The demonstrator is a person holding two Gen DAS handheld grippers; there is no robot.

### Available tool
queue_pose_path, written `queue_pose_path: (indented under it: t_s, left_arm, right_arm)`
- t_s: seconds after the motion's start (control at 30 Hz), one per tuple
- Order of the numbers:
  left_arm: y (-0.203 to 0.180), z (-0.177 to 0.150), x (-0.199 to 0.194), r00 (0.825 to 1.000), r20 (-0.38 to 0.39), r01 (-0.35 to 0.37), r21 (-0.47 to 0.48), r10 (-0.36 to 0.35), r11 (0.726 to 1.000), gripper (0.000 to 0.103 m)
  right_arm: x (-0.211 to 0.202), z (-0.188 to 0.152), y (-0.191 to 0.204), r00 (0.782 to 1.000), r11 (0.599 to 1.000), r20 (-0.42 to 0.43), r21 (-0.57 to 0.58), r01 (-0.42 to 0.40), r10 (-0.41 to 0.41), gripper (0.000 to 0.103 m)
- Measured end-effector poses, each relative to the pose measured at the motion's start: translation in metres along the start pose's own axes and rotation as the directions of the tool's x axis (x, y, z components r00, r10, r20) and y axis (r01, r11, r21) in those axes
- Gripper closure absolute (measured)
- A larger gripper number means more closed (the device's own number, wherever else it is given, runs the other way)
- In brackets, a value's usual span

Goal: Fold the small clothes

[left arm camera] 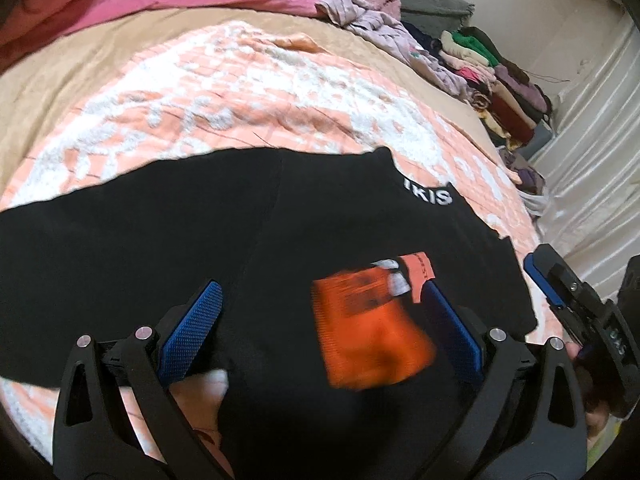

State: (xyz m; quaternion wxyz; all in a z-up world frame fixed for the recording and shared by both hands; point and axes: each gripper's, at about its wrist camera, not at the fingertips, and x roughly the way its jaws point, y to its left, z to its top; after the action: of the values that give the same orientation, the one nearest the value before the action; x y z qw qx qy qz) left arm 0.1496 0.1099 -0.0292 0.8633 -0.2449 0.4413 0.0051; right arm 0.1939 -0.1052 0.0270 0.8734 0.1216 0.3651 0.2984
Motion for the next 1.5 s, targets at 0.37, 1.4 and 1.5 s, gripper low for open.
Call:
queue_pose_path:
  t_s: [0.37, 1.4, 1.5]
  left_arm:
    - [-0.015, -0.01, 0.04, 0.994, -0.112, 0.01, 0.005, -0.01, 1.0, 0.04]
    - [-0.03, 0.019, -0.013, 0.98, 0.135, -0.172, 0.213, 0.146, 0.962, 0.084]
    - [-0.04, 0.012, -0.008, 0.982, 0.119, -0.172, 0.261, 0.145, 0.95, 0.079]
  right_arm:
    - [-0.034, -0.006, -0.049, 0.991, 0.988, 0.033, 0.082, 0.129, -0.132, 0.056]
    - [-0.049, -0.031, -0.089, 0.954, 0.952, -0.009, 0.066, 0.3, -0.3, 0.049]
    - [-0.04, -0.031, -0.081, 0.954, 0.954, -0.02, 0.03, 0.298, -0.298, 0.049]
